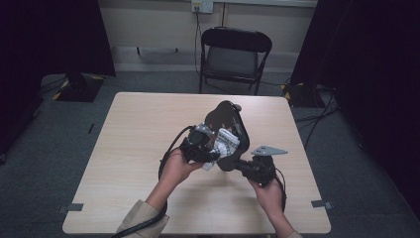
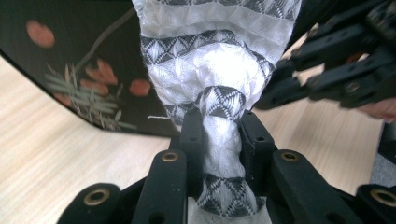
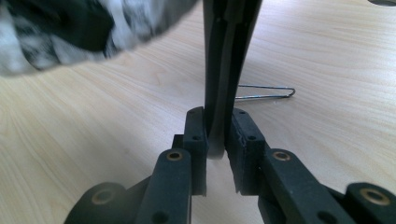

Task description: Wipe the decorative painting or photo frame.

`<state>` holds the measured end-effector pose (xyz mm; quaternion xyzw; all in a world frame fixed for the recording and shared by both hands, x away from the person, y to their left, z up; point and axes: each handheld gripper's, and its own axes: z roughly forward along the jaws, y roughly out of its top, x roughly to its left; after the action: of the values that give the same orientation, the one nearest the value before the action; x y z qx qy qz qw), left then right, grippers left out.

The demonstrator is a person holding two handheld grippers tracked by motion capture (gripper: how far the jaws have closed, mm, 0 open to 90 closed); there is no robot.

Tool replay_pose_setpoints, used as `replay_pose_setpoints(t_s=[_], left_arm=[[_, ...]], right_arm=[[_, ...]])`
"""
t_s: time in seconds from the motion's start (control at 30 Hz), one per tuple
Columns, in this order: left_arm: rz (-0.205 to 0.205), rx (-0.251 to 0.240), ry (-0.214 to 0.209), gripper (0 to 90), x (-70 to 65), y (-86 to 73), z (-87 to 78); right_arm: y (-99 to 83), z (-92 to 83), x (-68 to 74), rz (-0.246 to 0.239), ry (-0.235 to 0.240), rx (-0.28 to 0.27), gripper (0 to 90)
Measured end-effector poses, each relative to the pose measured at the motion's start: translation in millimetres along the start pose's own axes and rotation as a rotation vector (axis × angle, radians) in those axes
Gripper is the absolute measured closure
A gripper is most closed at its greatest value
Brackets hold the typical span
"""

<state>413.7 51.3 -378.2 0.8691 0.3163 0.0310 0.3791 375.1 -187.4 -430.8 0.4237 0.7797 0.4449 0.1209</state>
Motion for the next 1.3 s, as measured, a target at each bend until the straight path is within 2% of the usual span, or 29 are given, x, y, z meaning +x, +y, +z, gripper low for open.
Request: replay_pose_setpoints(t_s=[0.2, 0.53, 0.97, 1.23, 1.3], left_arm=[[-0.017, 0.040, 0.013, 74.5, 6.1, -13.7, 11.8], [-0.057, 0.078, -0.001, 74.5, 13.9, -32.3, 28.6], [-0.061, 0.146, 0.014, 74.5, 17.8, -50.8, 42.4], [-0.071, 0.162, 0.031, 74.5, 19.3, -56.7, 46.9], [-0.062, 0.171, 0.040, 74.5, 19.5, -58.4, 47.7]], right_arm=[[0.1, 0.1, 0.0, -0.001, 0.001, 0.001, 78.7], [0.1, 0.0, -0.4, -0.002, 0.002, 0.000, 78.7], [0.2, 0.0, -0.6, -0.001, 0.004, 0.006, 78.6], [0.4, 0.0, -0.9, -0.001, 0.006, 0.008, 78.6], [0.2, 0.0, -1.1, 0.000, 0.007, 0.008, 78.6]])
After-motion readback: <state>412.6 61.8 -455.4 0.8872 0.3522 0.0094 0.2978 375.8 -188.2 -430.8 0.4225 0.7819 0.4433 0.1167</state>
